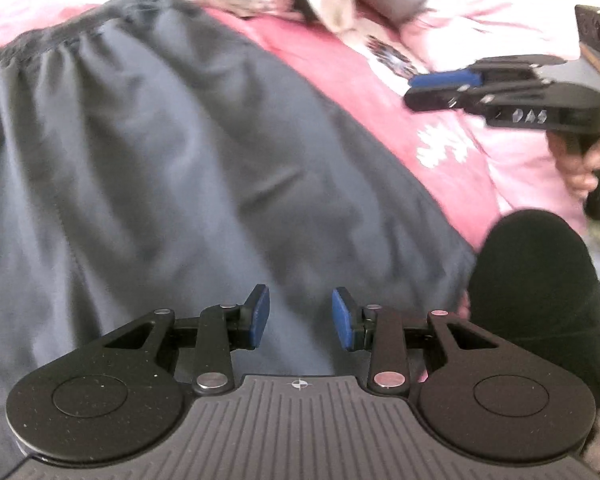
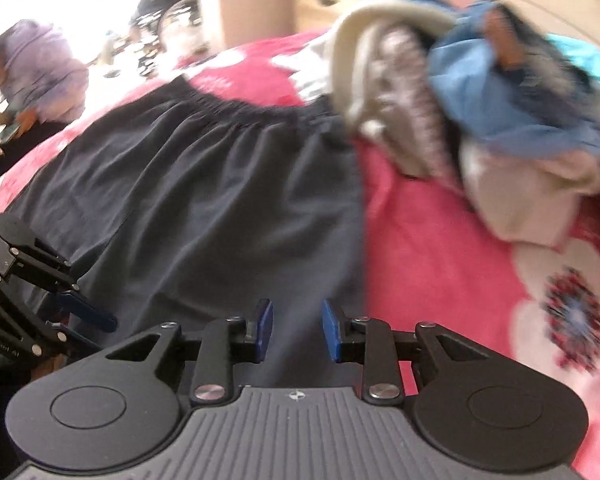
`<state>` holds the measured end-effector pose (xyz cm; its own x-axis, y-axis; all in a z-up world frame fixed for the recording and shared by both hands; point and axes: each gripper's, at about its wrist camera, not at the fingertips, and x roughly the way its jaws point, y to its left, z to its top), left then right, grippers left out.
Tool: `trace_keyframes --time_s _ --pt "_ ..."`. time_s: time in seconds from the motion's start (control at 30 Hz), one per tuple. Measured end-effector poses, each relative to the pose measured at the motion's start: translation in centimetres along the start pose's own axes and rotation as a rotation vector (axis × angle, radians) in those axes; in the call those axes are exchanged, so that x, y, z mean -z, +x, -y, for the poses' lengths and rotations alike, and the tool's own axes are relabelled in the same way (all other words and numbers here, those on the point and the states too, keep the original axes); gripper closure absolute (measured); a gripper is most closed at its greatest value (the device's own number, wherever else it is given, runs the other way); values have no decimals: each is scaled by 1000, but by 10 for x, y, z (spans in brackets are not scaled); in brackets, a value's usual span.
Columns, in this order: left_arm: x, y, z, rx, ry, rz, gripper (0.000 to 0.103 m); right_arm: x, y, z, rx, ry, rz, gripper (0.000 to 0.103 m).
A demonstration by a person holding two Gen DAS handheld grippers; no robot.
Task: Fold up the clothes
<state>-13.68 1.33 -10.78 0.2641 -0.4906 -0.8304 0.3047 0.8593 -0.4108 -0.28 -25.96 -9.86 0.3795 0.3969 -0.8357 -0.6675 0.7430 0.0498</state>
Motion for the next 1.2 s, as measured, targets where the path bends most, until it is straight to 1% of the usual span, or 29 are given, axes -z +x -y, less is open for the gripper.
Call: trace_keyframes --time_s 0.1,0.13,0.17,0.2,0.3,0.37,0.43,0.5,0.57,0.67,0.73,0.8,0.83,0.87,0.93,1.0,1.03,1.1,1.17,1.2 --pt "-2 7 -9 -2 -28 -5 69 -1 36 -8 -32 -45 -34 75" --pt "-3 9 -11 0 -35 -8 69 0 47 -6 -37 -51 -59 75" --pt "-3 11 -13 4 -39 -12 69 4 56 -2 -27 -55 -88 79" --pt "-3 13 -15 8 -38 -18 69 8 63 4 1 -58 -118 81" --pt "-3 16 -21 18 -38 -30 69 15 55 29 36 0 -118 81" --pt "-5 15 -28 28 -44 -33 69 16 43 44 112 30 -116 80" --pt "-7 14 -34 37 -49 -35 69 18 31 57 144 75 -92 80" --pt "-13 13 -40 47 -65 -19 69 19 18 68 131 145 -37 80" --pt "-25 14 -47 59 -91 4 69 17 7 74 101 223 40 80" --pt "-45 21 -52 68 -130 21 69 16 -3 78 37 346 180 79" --pt "-58 26 -55 74 -157 30 69 18 -5 77 -17 416 294 78" --pt "-69 29 -56 76 -181 44 69 21 -5 75 -78 450 403 77" --pt "-75 29 -56 68 -194 48 69 23 -5 74 -106 441 430 76" --pt "-81 29 -57 50 -208 49 69 24 -5 72 -134 433 456 74" --pt "-94 28 -57 5 -240 50 69 26 -6 70 -192 415 498 74" --pt "-108 22 -58 -88 -291 49 69 30 -6 69 -233 408 535 74" --pt "-115 18 -58 -145 -325 47 69 34 -2 68 -236 390 545 74" --pt "-126 5 -57 -276 -403 38 69 41 12 67 -230 327 508 74" --pt "-133 -15 -56 -412 -482 41 69 50 27 74 -267 288 460 74" --pt "-136 -30 -54 -482 -522 46 69 55 31 82 -285 303 458 74"
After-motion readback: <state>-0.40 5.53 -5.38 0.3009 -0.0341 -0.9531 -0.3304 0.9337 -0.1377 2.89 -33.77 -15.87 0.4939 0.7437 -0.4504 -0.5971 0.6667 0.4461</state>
